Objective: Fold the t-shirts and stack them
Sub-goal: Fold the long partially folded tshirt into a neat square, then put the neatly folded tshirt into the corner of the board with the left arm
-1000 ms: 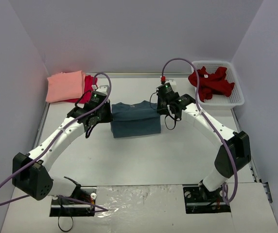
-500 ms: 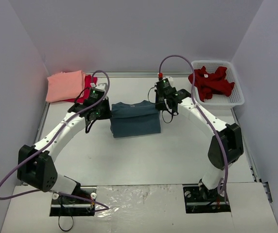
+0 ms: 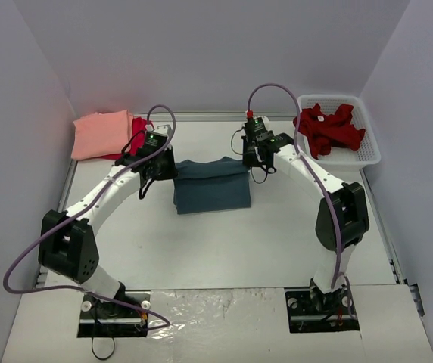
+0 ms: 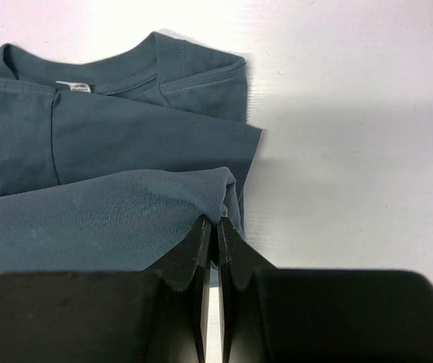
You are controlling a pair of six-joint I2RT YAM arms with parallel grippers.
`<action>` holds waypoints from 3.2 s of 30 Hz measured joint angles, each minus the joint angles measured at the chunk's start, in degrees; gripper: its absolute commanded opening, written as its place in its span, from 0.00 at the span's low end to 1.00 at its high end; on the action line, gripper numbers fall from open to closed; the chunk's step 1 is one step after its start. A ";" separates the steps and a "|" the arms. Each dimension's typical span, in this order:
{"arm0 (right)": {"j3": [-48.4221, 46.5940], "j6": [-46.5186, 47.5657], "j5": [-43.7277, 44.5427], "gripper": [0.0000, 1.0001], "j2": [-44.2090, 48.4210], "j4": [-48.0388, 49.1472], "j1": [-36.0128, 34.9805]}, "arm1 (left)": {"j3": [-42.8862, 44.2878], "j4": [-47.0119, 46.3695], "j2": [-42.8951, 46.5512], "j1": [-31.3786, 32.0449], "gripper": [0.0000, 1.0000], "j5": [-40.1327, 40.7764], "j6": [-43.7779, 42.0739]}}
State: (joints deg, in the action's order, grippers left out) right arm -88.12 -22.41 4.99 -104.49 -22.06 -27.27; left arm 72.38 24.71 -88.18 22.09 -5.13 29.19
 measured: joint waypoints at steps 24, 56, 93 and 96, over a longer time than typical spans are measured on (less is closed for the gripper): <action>-10.05 2.56 -2.86 0.70 -15.08 3.65 4.68 | -2.47 -7.56 -5.84 -1.86 0.56 6.45 -0.70; -2.75 -0.68 -7.34 0.00 -10.34 6.08 -11.63 | -21.62 -7.98 16.09 2.56 0.55 10.43 6.62; -5.88 0.17 -4.50 0.36 -16.04 6.29 -21.59 | -25.40 -4.96 24.50 -2.82 0.59 14.60 10.54; -5.88 1.14 -2.99 0.37 -15.28 6.08 -24.61 | -25.40 -4.04 25.07 -3.89 0.58 14.80 11.52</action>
State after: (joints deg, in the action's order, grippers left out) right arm -94.00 -21.28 2.00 -119.77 -15.99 -51.88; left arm 46.98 20.67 -63.11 18.20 9.67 40.71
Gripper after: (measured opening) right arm 0.364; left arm 0.585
